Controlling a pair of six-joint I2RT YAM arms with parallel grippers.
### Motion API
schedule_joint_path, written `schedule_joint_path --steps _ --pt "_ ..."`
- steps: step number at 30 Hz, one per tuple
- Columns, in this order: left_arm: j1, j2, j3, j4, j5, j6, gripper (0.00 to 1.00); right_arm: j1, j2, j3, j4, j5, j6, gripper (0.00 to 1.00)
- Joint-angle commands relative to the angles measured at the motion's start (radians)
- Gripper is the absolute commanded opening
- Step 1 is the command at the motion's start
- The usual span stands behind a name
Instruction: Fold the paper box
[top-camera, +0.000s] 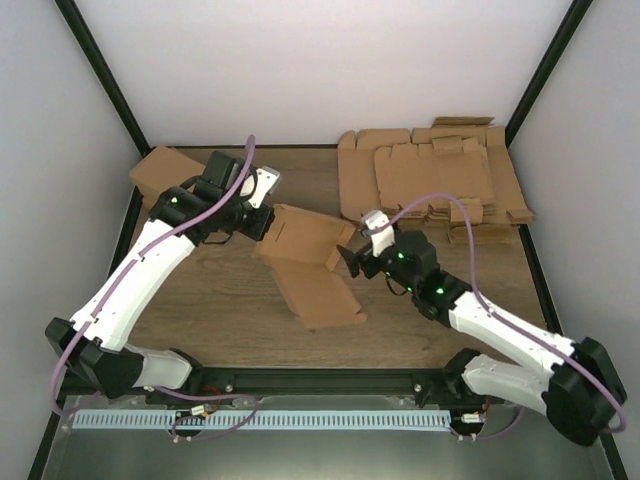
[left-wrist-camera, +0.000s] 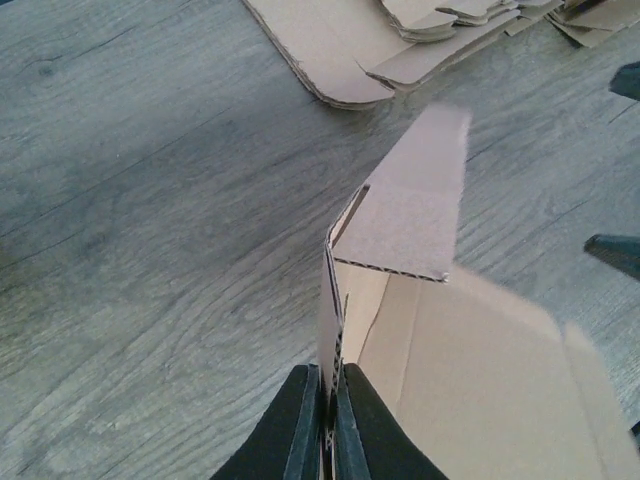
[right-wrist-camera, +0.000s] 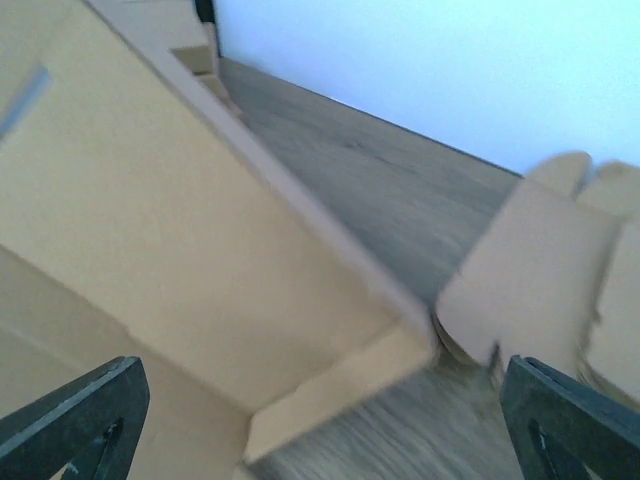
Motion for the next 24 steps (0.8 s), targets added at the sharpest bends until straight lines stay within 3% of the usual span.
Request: schedule_joint_path --steps 1,5,10,13,17,21,24 --pt "-0.002 -0.030 0.026 -0.016 0.020 0.010 0.08 0.067 0.093 0.144 0.105 -0.010 -0.153 1.00" --pt "-0.001 -0.039 0.024 -0.019 0.024 0.009 0.08 0.070 0.110 0.172 0.248 -0.064 -0.166 1.00" --pt "-0.002 -0.045 0.017 -0.014 0.038 0.011 0.08 0.076 0.247 0.343 0.102 -0.197 -0.255 1.00" --pt "-0.003 -0.042 0.017 -0.013 0.048 0.011 0.08 0.114 0.318 0.392 0.074 -0.127 -0.343 0.99" --pt "-0.004 -0.046 0.015 -0.010 0.051 0.014 0.08 0.134 0.389 0.430 0.067 -0.097 -0.417 0.75" --pt "-0.004 -0.048 0.015 -0.009 0.047 0.014 0.08 0.142 0.423 0.439 0.089 -0.078 -0.436 0.65" --pt "-0.005 -0.048 0.014 -0.009 0.045 0.014 0.08 0.143 0.451 0.450 0.087 -0.076 -0.446 0.44"
